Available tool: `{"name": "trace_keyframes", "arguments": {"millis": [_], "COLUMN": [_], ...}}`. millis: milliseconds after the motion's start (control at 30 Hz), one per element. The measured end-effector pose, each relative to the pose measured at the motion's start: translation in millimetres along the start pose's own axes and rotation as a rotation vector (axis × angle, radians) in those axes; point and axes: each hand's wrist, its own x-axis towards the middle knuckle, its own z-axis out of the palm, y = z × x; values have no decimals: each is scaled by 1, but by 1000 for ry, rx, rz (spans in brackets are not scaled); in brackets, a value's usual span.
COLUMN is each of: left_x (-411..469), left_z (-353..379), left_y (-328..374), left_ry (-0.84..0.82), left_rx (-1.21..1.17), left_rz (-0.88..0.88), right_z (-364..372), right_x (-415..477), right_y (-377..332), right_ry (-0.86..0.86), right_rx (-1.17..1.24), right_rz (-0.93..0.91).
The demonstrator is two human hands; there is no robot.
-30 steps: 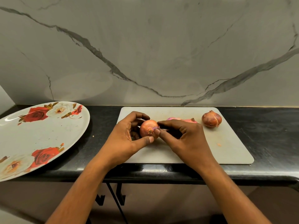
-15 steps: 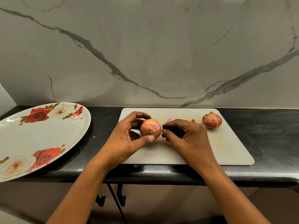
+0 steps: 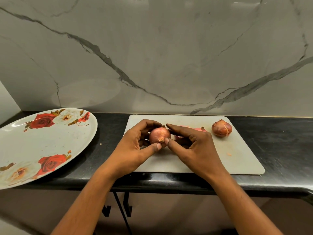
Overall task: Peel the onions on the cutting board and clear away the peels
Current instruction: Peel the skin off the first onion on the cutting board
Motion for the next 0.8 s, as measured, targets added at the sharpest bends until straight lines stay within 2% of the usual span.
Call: {"name": "trace_keyframes", "arguments": {"millis": [333,600,800], "left_x": [-1,0,0], "left_z": [-2,-1,-2], "left_y": [-1,-1,1], "left_ry": [-114,-100,-57], "left_rx": [64,42,44], "left_rz": [-22,-26,-25], "right_z": [2,1,1], "right_x": [-2,0,-3], "right_y": [4,8,0], "right_ry": [-59,0,-25], "right_rx": [19,-107,-30], "right_rz": [-33,-69,-102]}}
